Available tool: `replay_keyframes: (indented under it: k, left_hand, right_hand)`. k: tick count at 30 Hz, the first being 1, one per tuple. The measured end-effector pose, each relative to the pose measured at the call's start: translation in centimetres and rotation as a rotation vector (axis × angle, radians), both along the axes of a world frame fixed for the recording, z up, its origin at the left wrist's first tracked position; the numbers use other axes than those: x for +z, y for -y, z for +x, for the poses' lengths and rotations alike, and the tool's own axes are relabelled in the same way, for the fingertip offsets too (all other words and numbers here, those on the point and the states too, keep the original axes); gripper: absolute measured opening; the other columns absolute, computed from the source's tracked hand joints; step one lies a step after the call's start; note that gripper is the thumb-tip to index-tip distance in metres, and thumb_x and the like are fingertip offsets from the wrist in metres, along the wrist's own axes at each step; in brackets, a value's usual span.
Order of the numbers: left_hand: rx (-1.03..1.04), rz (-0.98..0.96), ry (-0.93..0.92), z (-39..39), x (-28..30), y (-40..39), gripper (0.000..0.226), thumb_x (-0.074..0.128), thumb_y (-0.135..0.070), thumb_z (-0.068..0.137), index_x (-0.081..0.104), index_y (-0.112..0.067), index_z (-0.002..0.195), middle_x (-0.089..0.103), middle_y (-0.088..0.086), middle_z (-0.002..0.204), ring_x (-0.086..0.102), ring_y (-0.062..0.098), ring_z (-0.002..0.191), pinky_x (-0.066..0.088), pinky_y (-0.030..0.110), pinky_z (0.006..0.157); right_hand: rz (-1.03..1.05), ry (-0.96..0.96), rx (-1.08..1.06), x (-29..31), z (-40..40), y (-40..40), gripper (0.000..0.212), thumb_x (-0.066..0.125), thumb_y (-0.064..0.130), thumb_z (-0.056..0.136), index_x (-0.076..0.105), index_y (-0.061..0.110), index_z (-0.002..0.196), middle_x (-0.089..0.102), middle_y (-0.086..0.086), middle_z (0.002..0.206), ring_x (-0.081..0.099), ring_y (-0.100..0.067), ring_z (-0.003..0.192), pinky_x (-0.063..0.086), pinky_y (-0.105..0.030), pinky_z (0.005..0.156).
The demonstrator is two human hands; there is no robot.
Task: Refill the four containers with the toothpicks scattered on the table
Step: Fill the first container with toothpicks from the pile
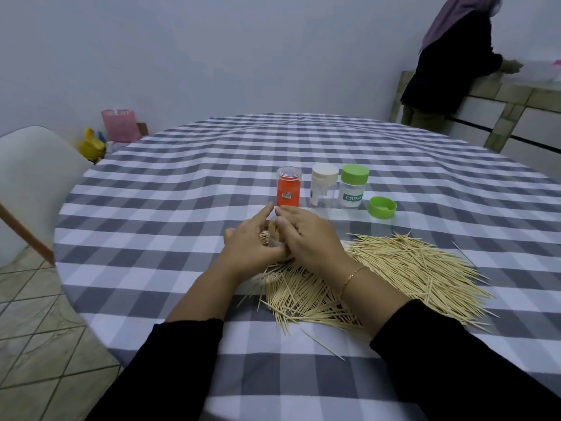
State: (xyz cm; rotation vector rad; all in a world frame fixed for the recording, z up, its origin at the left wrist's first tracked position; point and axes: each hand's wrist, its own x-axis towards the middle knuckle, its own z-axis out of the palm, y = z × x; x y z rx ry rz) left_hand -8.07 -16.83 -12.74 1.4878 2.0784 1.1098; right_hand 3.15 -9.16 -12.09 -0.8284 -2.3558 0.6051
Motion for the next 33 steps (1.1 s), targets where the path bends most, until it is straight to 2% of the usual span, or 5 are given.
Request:
replay_keyframes:
  k: [5,10,17,23,33]
  left_hand:
    - [0.003,-0.013,-0.013,0.1,0.1,0.0,0.092,0.052,-0.056,0.066,0.025,-0.035,0.151,0.053,-0.007,0.138,0.028,0.003,0.112,0.017,0.029,0.098]
    - [0.032,-0.030,-0.055,0.0,-0.1,-0.1,0.078,0.072,-0.047,0.080,0.033,-0.037,0.147,0.046,-0.003,0.145,0.030,0.020,0.134,0.018,0.029,0.098]
    - [0.058,-0.054,-0.086,0.2,0.1,-0.2,0.070,0.070,-0.046,0.083,0.040,-0.034,0.144,0.051,-0.004,0.140,0.029,0.025,0.134,0.021,0.040,0.108]
    - [0.078,-0.022,-0.080,0.0,-0.4,-0.3,0.070,0.071,-0.049,0.080,0.043,-0.034,0.142,0.057,-0.006,0.133,0.032,0.024,0.131,0.021,0.038,0.104]
    - [0.069,0.014,-0.102,0.1,-0.2,-0.3,0.067,0.072,-0.046,0.081,0.046,-0.031,0.140,0.059,-0.007,0.129,0.034,0.010,0.114,0.021,0.036,0.105]
  right_hand:
    - [-0.110,0.018,0.086,0.0,1.1,-0.6,0.040,0.033,0.033,0.103,0.048,0.022,0.138,0.040,0.004,0.148,0.031,-0.010,0.137,0.023,-0.037,0.115]
    - [-0.244,-0.087,-0.015,1.4,3.2,-1.3,0.036,0.043,0.028,0.100,0.055,0.019,0.132,0.059,0.002,0.129,0.050,-0.012,0.120,0.038,-0.026,0.097]
    - [-0.124,0.562,-0.294,0.8,6.1,-3.9,0.028,0.041,0.030,0.097,0.066,0.022,0.087,0.063,-0.005,0.098,0.055,-0.026,0.098,0.040,-0.032,0.079]
    - [0.057,0.667,-0.119,0.1,4.9,-4.0,0.042,0.035,0.029,0.100,0.039,0.027,0.142,0.037,0.003,0.147,0.027,-0.023,0.134,0.023,-0.044,0.103]
    - [0.232,0.664,-0.100,-0.5,3.1,-3.7,0.031,0.044,0.032,0.098,0.058,0.036,0.125,0.055,0.005,0.125,0.043,-0.020,0.120,0.028,-0.041,0.094]
